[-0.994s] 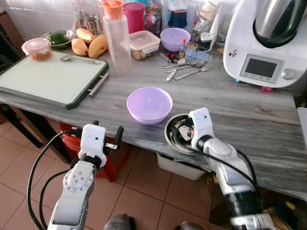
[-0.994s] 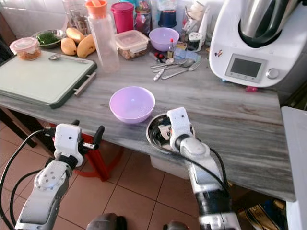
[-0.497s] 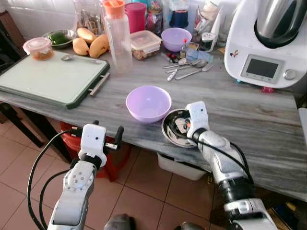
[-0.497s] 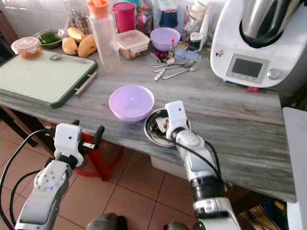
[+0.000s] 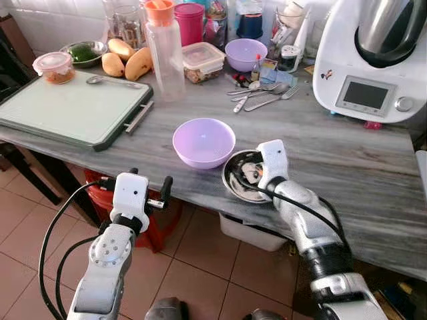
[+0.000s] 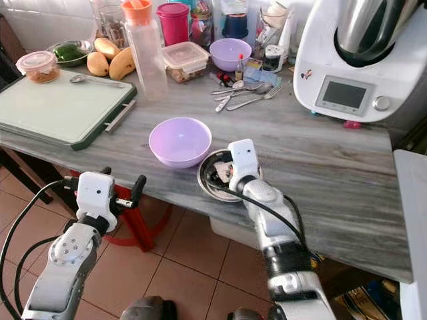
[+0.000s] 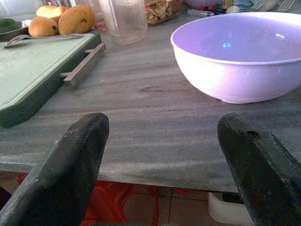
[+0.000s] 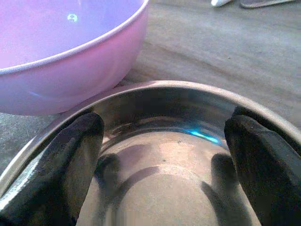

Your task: Setting the table

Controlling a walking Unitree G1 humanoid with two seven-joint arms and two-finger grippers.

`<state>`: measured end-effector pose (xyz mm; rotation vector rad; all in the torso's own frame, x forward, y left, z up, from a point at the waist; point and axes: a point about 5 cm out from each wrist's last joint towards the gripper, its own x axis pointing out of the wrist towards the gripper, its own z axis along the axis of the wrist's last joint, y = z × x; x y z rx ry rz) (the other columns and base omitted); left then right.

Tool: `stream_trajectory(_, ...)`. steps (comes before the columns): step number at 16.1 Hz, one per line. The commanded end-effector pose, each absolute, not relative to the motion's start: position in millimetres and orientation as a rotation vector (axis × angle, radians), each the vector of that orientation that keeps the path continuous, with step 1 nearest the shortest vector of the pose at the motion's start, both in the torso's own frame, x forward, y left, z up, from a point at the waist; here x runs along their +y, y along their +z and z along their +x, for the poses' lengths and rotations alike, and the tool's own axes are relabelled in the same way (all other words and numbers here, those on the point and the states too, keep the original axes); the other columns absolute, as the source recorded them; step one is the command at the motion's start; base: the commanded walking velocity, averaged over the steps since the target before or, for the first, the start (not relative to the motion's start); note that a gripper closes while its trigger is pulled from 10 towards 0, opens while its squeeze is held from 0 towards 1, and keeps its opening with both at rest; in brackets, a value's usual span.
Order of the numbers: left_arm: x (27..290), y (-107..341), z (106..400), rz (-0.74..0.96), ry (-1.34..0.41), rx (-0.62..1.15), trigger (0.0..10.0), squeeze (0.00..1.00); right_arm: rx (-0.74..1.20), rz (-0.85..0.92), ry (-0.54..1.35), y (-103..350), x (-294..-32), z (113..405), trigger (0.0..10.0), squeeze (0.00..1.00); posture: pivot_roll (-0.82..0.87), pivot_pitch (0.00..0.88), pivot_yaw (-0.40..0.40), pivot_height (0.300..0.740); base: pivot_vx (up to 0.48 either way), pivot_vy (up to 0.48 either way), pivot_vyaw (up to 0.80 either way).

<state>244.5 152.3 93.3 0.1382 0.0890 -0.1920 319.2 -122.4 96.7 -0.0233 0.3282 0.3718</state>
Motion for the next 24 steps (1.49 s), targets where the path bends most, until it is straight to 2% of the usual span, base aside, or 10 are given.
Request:
stream_trajectory(1, 152, 98, 247, 0.141, -0.183, 0.067, 10.0, 0.0, 0.299, -0.026, 0.364, 105, -129, 317, 10.0, 0.0, 0.01, 0.0, 0.032, 0.74, 0.0, 0.0, 0.0)
stream_trajectory(5, 152, 97, 249, 0.131, -0.181, 0.062, 10.0, 0.0, 0.213, -0.041, 0.358, 122, -137, 303, 10.0, 0.0, -0.01, 0.0, 0.037, 0.74, 0.0, 0.0, 0.0)
stream_trajectory(10, 159, 97, 249, 0.106, -0.108, 0.059, 10.0, 0.0, -0.038, -0.18, 0.339, 155, -138, 271, 10.0, 0.0, -0.03, 0.0, 0.038, 0.74, 0.0, 0.0, 0.0)
stream_trajectory(13, 159, 99, 253, 0.078, -0.065, 0.051, 10.0, 0.0, -0.068, -0.178, 0.219, 151, -147, 250, 10.0, 0.0, -0.04, 0.0, 0.029, 0.74, 0.0, 0.0, 0.0)
stream_trajectory(15, 155, 100, 255, 0.071, -0.074, 0.044, 10.0, 0.0, -0.039, -0.157, 0.149, 146, -155, 249, 10.0, 0.0, -0.05, 0.0, 0.034, 0.74, 0.0, 0.0, -0.36)
stream_trajectory(20, 153, 101, 260, 0.07, -0.083, 0.042, 10.0, 0.0, -0.049, -0.138, 0.125, 145, -160, 253, 10.0, 0.0, -0.05, 0.0, 0.036, 0.74, -0.169, 0.0, -0.7)
stream_trajectory(24, 152, 100, 260, 0.07, -0.083, 0.044, 10.0, 0.0, -0.052, -0.121, 0.138, 144, -158, 254, 10.0, 0.0, -0.04, 0.0, 0.036, 0.74, -0.308, 0.0, 0.0)
